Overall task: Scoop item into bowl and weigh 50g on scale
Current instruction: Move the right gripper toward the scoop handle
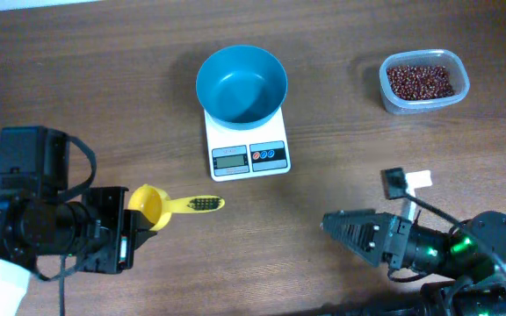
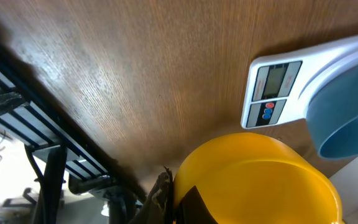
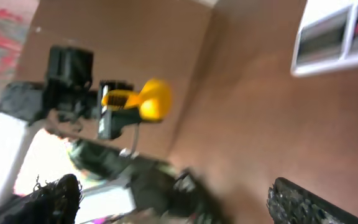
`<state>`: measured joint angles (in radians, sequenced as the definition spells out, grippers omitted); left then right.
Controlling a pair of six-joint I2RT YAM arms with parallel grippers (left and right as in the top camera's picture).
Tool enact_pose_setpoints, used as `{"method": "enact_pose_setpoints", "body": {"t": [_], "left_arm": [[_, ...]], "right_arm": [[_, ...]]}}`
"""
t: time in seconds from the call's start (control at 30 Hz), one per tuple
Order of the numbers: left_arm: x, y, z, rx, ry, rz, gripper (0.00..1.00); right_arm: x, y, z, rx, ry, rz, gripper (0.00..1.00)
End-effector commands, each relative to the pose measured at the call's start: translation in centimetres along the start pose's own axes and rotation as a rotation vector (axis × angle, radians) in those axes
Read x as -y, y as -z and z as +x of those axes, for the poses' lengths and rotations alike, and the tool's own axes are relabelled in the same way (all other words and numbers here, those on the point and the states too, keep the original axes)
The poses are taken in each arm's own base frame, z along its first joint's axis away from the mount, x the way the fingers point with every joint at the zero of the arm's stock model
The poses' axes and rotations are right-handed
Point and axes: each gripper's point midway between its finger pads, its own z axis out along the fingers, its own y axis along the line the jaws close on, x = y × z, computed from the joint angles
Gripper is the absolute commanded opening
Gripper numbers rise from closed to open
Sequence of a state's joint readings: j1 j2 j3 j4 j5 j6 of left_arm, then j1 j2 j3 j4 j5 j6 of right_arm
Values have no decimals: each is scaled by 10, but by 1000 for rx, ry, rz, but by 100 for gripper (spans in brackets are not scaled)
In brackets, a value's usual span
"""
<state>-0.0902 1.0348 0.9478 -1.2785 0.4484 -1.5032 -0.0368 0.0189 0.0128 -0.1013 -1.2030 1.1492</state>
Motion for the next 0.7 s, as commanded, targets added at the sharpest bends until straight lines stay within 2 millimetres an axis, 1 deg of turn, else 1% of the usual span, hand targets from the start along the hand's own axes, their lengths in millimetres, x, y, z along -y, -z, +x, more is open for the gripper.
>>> {"method": "enact_pose_setpoints", "body": {"t": [0.0, 0.03, 0.1, 0.13, 0.17, 0.23, 0.37, 0.5, 0.57, 0.67], "left_arm": [[4, -12, 10, -17, -82, -29, 0], [7, -16, 13, -23, -109, -32, 0], [12, -24, 18, -22, -152, -41, 0], [14, -28, 17, -10, -167, -47, 0], [14, -32, 15, 11, -178, -61, 0], [13, -37, 9, 51, -183, -92, 0], [16, -43, 7, 53, -176, -103, 0], [31, -48, 7, 51, -195, -55, 0], [40, -48, 8, 51, -207, -23, 0], [44, -48, 8, 50, -210, -6, 0]], "right_arm": [[0, 0, 6, -34, -97, -11, 99], [2, 0, 1, -7, -82, 0, 99], [-1, 0, -1, 3, -4, -9, 99], [-5, 0, -1, -5, 48, -21, 98], [-7, 0, 0, -12, 91, -29, 94], [-7, 0, 1, -14, 108, -30, 94], [-7, 0, -1, -6, 108, -27, 94], [-13, 1, -3, 2, 103, -29, 94], [-18, 1, -9, 28, 50, -21, 94], [-18, 1, -14, 41, -2, -10, 94]]}}
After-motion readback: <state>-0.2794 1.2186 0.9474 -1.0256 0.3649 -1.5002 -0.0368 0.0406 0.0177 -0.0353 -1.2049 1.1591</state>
